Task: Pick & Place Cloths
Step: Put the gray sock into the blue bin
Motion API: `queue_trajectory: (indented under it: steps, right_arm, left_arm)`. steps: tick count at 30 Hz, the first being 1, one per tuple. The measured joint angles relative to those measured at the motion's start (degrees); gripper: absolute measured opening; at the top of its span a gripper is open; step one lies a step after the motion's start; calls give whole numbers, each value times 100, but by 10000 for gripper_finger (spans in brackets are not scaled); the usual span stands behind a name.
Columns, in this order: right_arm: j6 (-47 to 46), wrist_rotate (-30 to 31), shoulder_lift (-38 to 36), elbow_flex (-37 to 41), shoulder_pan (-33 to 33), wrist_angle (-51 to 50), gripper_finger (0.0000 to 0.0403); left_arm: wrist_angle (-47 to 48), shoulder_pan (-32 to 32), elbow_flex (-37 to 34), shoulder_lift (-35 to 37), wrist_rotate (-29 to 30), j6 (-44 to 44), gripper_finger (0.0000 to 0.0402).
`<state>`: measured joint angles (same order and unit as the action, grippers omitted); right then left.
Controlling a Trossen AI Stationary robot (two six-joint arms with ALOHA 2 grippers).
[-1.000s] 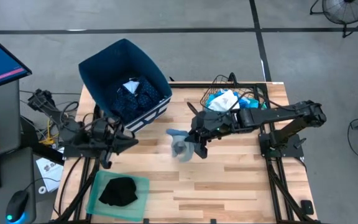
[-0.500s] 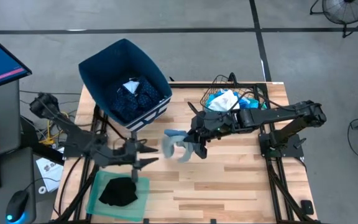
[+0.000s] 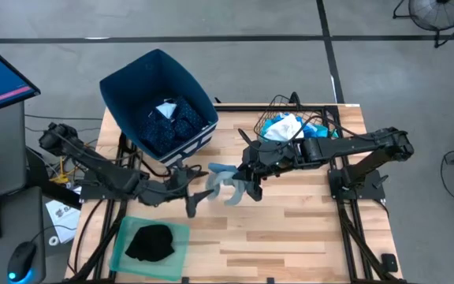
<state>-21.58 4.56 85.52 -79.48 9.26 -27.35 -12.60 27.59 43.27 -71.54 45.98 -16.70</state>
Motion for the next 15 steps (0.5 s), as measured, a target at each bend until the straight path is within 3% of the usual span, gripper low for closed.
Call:
queue_trajectory:
  steps: [4, 15]
  right_arm:
    - [2, 124, 0, 0, 0, 2, 44]
    - [-33, 280, 0, 0, -19, 52, 44]
  left_arm:
    - [-157, -103, 0, -148, -412, -27, 272]
    - [-664, -507, 0, -606, -404, -27, 266]
